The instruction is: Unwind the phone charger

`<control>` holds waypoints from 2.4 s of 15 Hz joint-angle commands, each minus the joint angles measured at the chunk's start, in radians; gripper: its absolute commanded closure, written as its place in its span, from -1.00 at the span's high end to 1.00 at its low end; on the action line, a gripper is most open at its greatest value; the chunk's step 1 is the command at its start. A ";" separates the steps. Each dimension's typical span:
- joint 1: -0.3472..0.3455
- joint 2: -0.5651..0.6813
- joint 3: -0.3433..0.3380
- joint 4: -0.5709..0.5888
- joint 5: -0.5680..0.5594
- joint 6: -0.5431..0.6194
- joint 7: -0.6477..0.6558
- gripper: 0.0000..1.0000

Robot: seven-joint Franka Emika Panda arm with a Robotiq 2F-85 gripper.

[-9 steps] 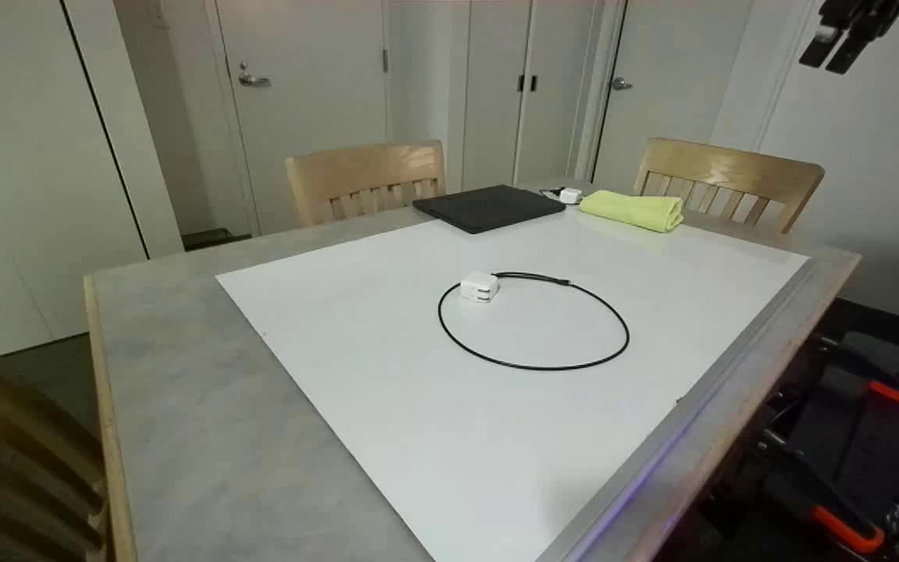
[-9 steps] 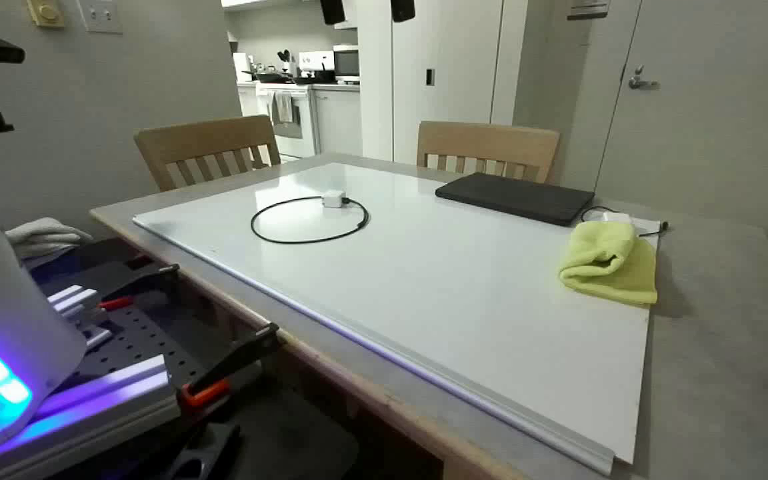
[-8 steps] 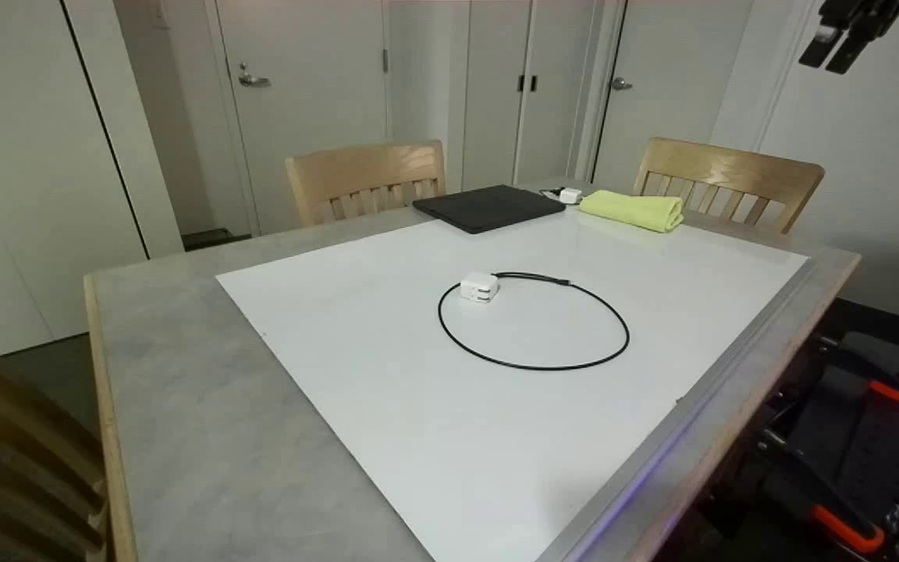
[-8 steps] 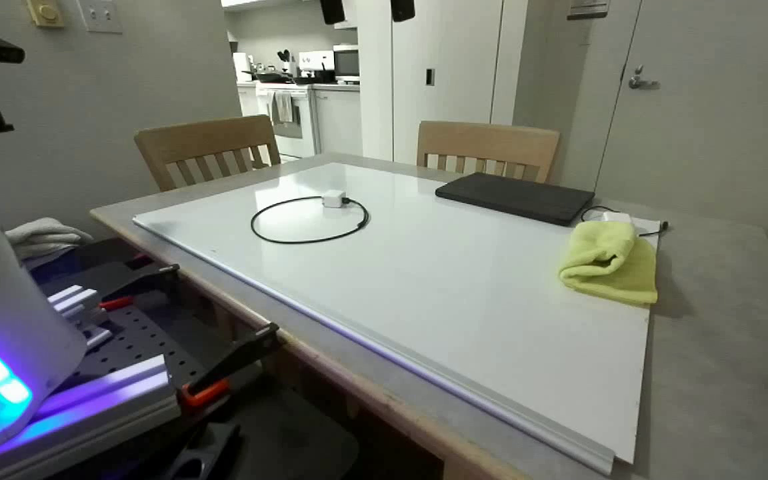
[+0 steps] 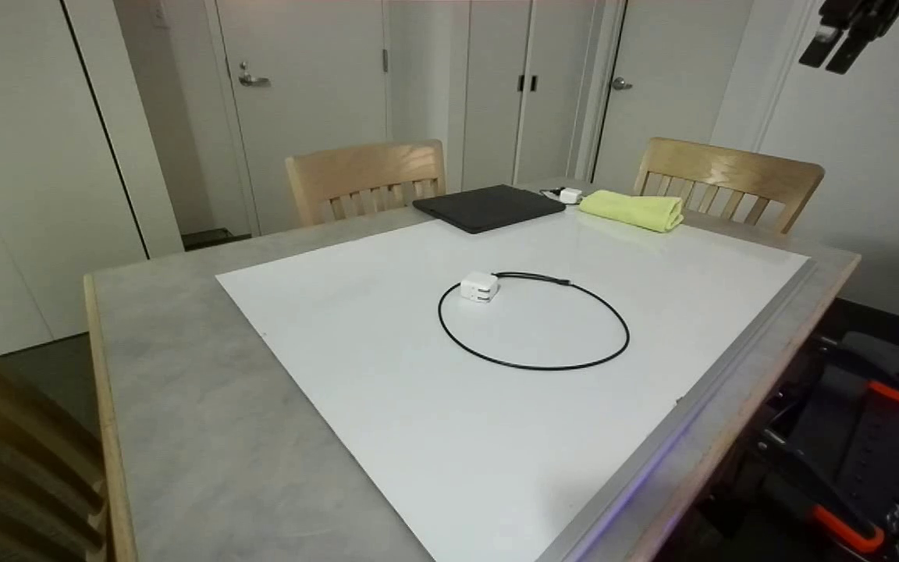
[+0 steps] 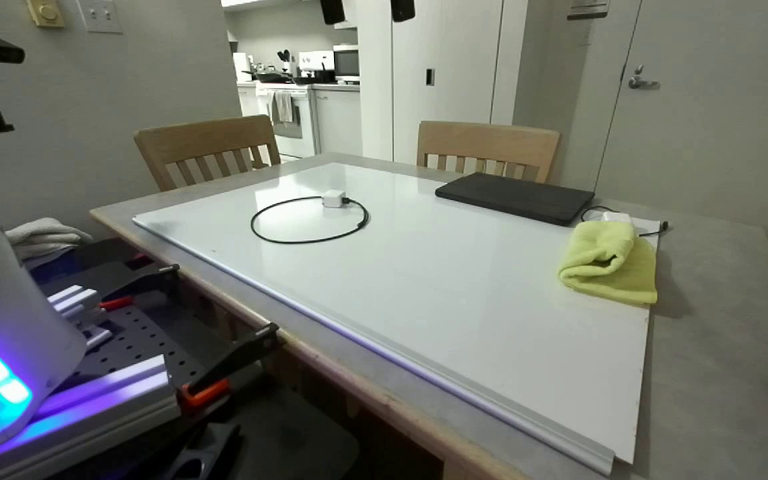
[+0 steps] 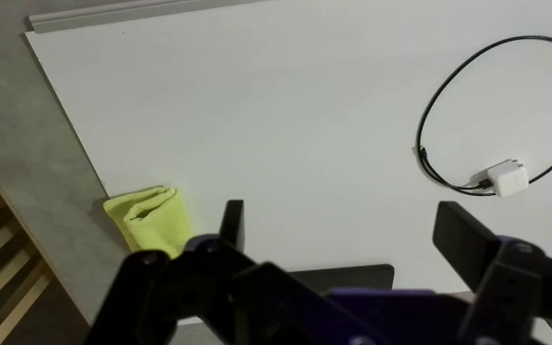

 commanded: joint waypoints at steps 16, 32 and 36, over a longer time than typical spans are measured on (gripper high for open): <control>0.057 0.052 0.295 -0.044 0.009 0.021 0.262 1.00; 0.064 0.000 0.265 -0.041 0.001 -0.012 0.230 1.00; 0.099 0.075 0.302 -0.045 0.019 0.033 0.273 1.00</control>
